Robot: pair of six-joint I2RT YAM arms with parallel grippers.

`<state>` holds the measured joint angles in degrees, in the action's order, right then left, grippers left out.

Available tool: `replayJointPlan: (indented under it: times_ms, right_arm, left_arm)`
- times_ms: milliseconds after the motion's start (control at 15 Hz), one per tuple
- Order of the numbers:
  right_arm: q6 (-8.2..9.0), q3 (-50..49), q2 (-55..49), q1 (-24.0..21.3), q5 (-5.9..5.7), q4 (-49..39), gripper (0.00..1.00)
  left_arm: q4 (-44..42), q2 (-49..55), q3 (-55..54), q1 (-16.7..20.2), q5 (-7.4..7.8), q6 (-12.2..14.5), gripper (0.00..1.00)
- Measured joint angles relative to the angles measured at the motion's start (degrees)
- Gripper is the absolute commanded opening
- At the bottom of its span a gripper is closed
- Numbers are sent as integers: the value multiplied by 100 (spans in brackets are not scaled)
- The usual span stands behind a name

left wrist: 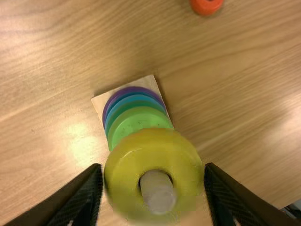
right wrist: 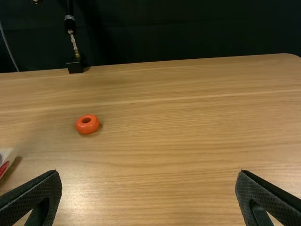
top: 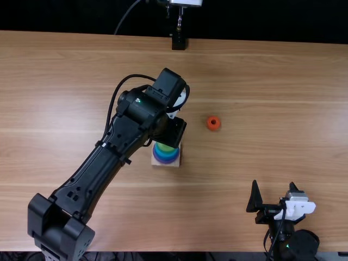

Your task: Build the Hanoi tower: stack the rings onto the peg from bottom to top in this color order: purple, dark blue, light blue, dark green, light green, yellow, orange.

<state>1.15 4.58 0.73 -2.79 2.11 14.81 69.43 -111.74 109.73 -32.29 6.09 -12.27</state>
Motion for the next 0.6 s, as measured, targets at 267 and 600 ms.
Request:
replayJointPlan:
  times_ms: [267, 600]
  right_arm:
    - [2, 0, 0, 0, 2, -2, 100]
    - [4, 2, 0, 0, 2, 2, 100]
  left_arm:
    - [-35, 0, -175, 2, 9, -2, 100]
    - [-564, 55, -175, 9, 7, 0, 100]
